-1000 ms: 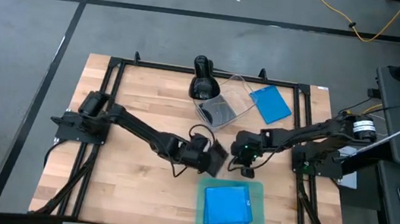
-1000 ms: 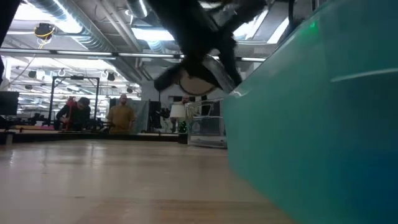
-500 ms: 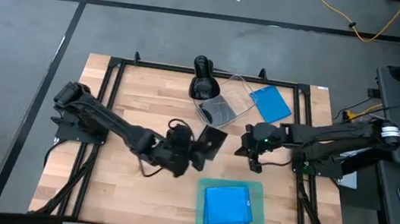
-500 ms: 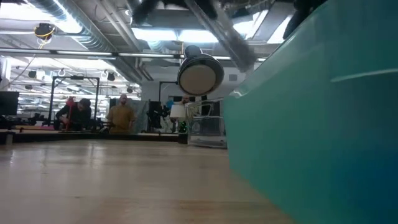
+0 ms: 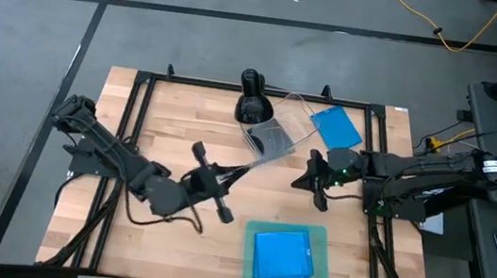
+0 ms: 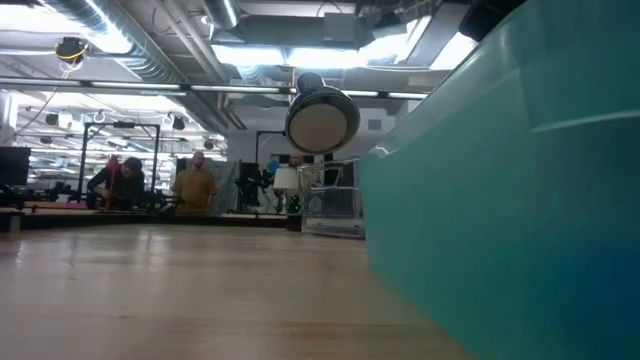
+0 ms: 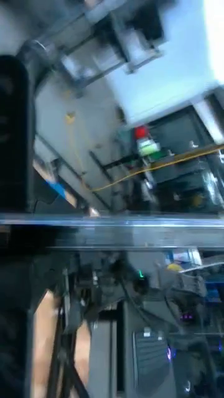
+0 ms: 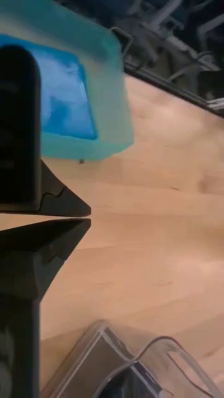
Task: Pick & place jewel cases by type
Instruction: Put the black CD case into the transparent bin
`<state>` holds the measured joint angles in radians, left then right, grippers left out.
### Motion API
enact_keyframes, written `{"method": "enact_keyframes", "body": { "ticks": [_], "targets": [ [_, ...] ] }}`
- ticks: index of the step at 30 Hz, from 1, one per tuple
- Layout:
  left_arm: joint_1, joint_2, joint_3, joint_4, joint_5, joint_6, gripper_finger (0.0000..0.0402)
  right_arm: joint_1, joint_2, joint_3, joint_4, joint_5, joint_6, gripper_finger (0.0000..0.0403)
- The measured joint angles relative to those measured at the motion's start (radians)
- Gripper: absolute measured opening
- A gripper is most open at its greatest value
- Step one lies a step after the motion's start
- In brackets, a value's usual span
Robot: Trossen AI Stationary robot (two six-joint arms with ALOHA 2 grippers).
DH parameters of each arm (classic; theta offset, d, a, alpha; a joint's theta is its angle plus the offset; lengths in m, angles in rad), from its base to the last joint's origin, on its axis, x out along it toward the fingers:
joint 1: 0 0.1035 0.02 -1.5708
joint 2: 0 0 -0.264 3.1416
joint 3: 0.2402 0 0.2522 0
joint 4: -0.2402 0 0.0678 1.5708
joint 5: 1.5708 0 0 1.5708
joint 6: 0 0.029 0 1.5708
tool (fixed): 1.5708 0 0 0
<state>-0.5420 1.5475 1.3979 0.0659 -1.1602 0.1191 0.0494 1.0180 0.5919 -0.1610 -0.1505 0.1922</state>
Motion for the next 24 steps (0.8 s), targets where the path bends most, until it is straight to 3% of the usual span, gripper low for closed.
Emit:
{"method": "enact_keyframes", "body": {
  "ticks": [6,12,17,24],
  "targets": [
    [-0.073,0.000,0.030,0.280,-0.075,0.559,0.0010,0.000,0.000,0.000,0.061,0.000,0.126,0.0008],
    [-0.147,0.005,0.092,0.290,-0.108,0.978,0.0010,0.000,0.000,0.000,0.091,0.001,0.181,0.0013],
    [-0.189,0.005,0.120,0.246,-0.081,1.113,0.0009,0.000,0.000,0.000,0.090,0.001,0.200,0.0022],
    [-0.204,0.006,0.160,0.153,-0.009,1.244,0.0009,0.000,0.000,0.000,0.090,0.002,0.200,0.0006]
  ]
}}
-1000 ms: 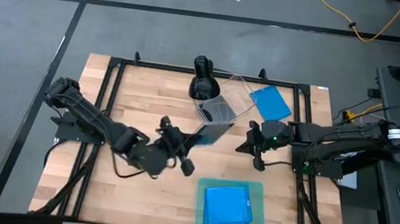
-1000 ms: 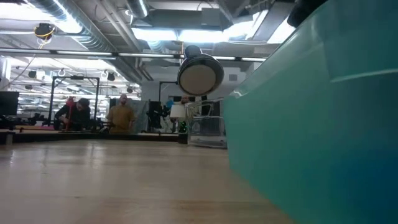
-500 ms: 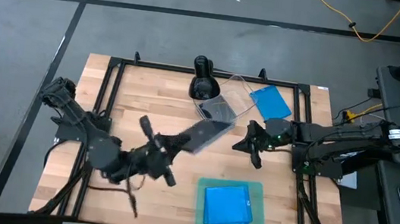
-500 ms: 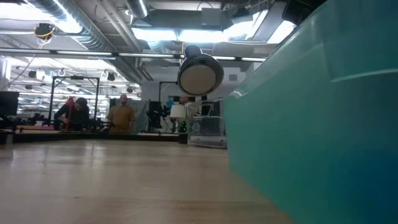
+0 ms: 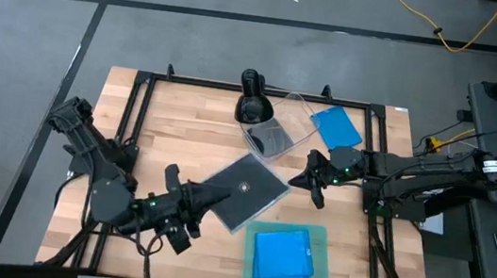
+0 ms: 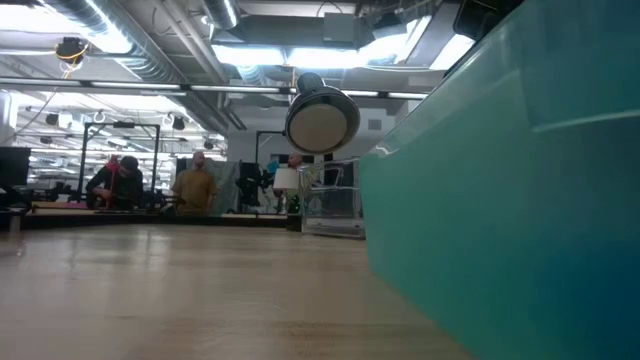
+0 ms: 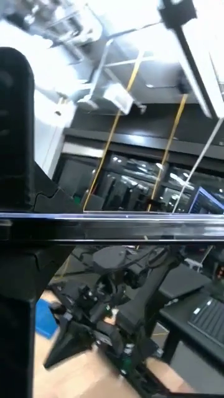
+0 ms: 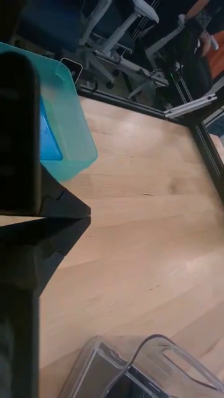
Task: Pick & place jewel cases by type
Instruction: Put the black CD case into the transparent bin
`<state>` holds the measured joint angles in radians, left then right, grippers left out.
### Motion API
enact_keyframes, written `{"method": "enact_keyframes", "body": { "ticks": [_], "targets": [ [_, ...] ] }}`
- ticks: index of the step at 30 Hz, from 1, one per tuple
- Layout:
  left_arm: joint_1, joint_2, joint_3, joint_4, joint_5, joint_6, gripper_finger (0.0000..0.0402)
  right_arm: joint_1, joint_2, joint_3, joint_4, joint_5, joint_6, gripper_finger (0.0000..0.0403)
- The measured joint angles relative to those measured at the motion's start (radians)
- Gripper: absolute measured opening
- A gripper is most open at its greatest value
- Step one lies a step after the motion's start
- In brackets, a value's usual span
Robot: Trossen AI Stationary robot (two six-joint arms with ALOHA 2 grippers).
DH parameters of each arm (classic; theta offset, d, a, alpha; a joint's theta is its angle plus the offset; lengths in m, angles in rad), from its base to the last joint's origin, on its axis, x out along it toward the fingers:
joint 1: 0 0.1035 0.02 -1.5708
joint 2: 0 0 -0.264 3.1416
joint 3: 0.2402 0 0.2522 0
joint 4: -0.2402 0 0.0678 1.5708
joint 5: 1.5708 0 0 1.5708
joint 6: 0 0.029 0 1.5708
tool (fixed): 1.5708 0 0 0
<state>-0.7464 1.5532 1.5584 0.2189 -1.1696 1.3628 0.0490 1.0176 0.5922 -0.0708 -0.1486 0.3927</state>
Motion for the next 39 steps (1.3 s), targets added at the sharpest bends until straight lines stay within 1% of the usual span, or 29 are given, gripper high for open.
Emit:
{"method": "enact_keyframes", "body": {
  "ticks": [3,8,15,19,22,28,32,36,39],
  "targets": [
    [0.000,0.000,0.023,-0.084,0.010,0.021,0.0009,0.000,0.000,0.000,0.000,0.000,0.000,0.0007],
    [0.010,0.000,0.047,-0.258,0.012,0.022,0.0009,0.000,0.000,0.000,0.000,-0.010,0.003,0.0025],
    [0.009,0.000,0.052,-0.284,0.009,0.011,0.0009,0.000,0.000,0.000,0.000,-0.010,0.025,0.0021],
    [0.010,0.000,0.052,-0.283,-0.011,-0.079,0.0009,0.000,0.000,0.000,0.015,-0.010,0.020,0.0014],
    [0.016,0.000,0.052,-0.284,-0.035,-0.224,0.0011,0.000,0.000,0.000,0.049,-0.010,-0.015,0.0012],
    [0.028,0.000,0.052,-0.283,-0.111,-0.612,0.0011,0.000,0.000,0.001,0.137,-0.007,-0.154,0.0012],
    [0.040,0.000,0.052,-0.283,-0.127,-0.886,0.0011,0.000,0.000,0.001,0.192,0.017,-0.266,0.0012],
    [0.060,0.000,0.052,-0.315,-0.111,-1.229,0.0011,0.000,0.000,0.001,0.222,0.017,-0.357,0.0012],
    [0.079,0.000,0.052,-0.393,-0.078,-1.551,0.0011,0.000,0.000,0.001,0.226,0.017,-0.411,0.0012]
  ]
}}
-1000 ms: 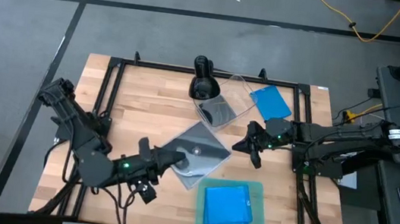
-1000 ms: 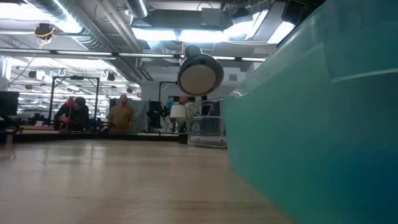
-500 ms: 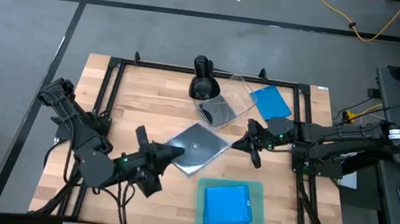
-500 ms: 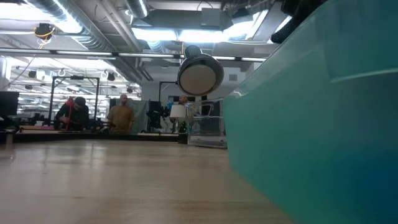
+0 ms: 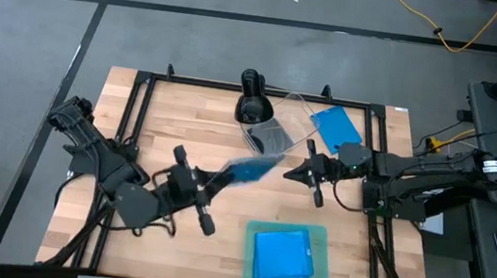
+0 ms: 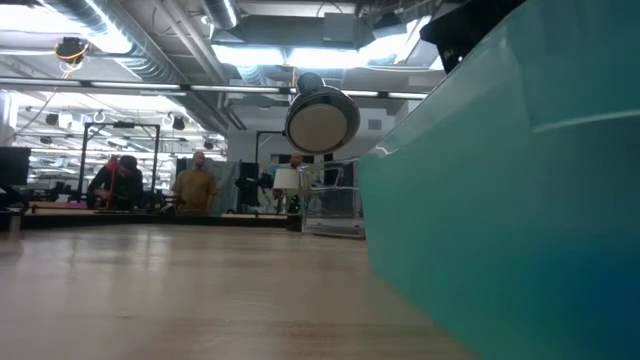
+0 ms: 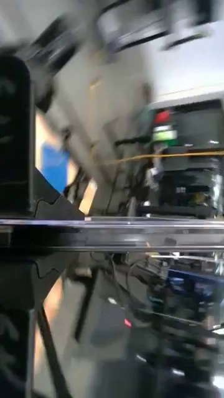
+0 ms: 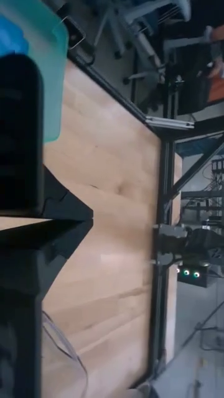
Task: Pick & place jewel cases by type
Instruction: Put the black CD case into the transparent bin
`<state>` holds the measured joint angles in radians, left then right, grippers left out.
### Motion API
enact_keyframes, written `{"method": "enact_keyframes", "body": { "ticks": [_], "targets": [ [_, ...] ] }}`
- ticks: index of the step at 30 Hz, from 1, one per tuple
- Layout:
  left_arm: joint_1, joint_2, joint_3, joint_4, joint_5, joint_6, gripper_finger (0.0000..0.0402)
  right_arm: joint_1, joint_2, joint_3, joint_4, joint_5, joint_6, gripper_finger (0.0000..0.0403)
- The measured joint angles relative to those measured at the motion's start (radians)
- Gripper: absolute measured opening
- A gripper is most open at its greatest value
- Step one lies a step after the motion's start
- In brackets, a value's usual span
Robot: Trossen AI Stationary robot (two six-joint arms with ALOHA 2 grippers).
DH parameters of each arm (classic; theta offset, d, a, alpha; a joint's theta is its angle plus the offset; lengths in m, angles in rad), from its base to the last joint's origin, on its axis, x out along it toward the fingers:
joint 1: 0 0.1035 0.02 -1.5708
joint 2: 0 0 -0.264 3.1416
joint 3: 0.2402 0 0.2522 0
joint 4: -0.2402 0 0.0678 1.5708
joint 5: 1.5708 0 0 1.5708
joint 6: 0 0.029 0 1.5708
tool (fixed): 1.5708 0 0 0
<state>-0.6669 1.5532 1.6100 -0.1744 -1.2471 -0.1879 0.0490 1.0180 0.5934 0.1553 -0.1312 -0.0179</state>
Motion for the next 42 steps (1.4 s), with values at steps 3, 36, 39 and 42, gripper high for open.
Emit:
{"method": "enact_keyframes", "body": {
  "ticks": [3,36,39,42],
  "targets": [
    [0.020,0.000,0.000,-0.114,0.034,-0.325,0.0011,0.000,0.000,0.000,0.000,0.000,-0.062,0.0012],
    [0.097,0.001,-0.099,-0.240,-0.031,-0.622,0.0011,-0.093,0.004,0.000,0.274,-0.196,0.317,0.0286],
    [0.106,0.001,-0.099,-0.233,-0.013,-0.592,0.0011,-0.093,0.013,0.000,0.330,-0.180,0.318,0.0287],
    [0.117,0.001,-0.099,-0.205,0.012,-0.557,0.0011,-0.094,0.045,0.000,0.405,-0.168,0.333,0.0287]
  ]
}}
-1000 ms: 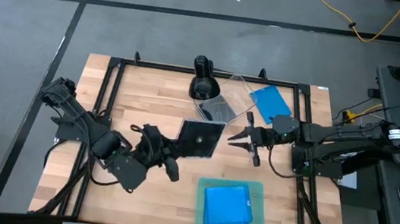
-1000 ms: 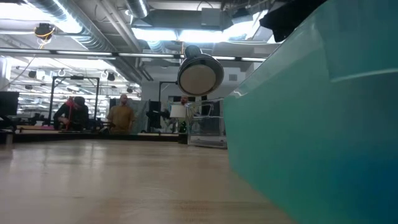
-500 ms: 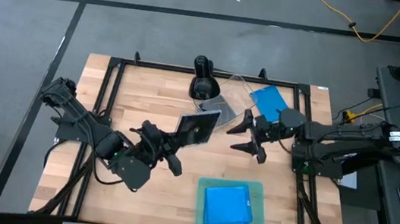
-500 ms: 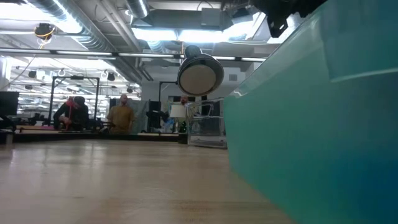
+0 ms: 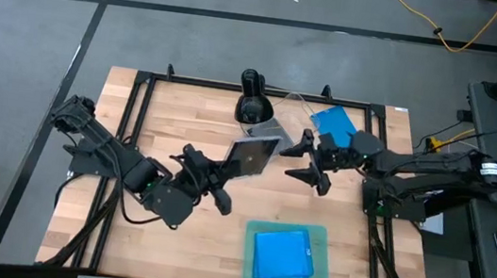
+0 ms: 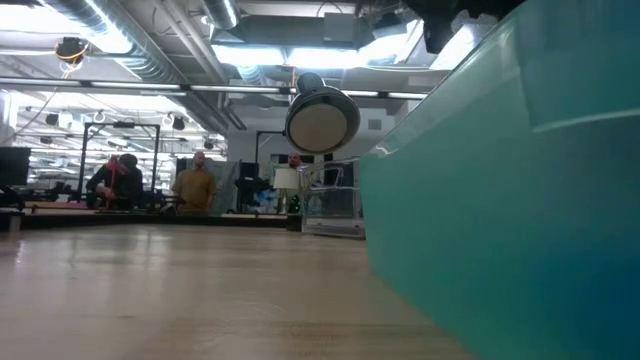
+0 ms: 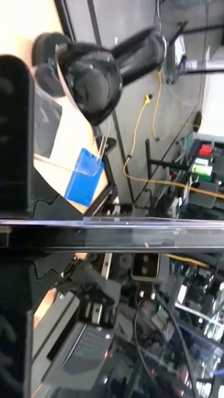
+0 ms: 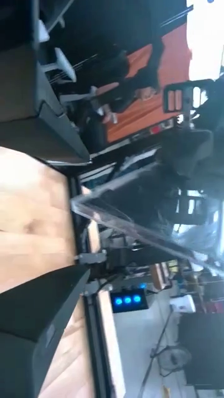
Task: Pick & place jewel cases by type
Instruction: Put the black CD case into the transparent bin
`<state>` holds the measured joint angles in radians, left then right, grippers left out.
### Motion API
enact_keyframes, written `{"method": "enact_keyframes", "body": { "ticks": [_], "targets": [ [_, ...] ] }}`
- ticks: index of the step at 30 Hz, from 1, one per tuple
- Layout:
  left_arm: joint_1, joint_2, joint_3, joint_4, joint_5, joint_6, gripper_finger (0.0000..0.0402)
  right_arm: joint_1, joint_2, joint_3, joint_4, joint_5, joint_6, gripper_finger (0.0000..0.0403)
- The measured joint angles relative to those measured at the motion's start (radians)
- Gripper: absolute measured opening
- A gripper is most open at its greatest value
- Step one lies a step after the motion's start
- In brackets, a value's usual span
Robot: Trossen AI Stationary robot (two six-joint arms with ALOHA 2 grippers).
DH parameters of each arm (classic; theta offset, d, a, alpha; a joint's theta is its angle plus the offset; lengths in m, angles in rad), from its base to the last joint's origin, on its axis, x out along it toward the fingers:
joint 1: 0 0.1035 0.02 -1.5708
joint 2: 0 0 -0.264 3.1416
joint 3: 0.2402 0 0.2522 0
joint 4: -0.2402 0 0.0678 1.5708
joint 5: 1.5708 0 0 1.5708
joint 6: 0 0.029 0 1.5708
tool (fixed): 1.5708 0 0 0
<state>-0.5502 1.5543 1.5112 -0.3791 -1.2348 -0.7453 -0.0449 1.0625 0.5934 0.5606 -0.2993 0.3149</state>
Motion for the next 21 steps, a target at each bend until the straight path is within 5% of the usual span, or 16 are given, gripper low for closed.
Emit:
{"method": "enact_keyframes", "body": {
  "ticks": [8,15,21],
  "targets": [
    [0.035,0.000,0.000,0.100,0.077,0.122,0.0011,0.000,0.116,0.007,0.195,-0.001,0.075,0.0287],
    [0.056,0.017,0.000,0.104,0.113,0.123,0.0011,0.000,0.160,0.108,0.170,-0.019,0.029,0.0283],
    [0.075,0.048,0.000,0.141,0.134,0.156,0.0011,0.000,0.181,0.167,0.116,-0.041,-0.007,0.0223]
  ]
}}
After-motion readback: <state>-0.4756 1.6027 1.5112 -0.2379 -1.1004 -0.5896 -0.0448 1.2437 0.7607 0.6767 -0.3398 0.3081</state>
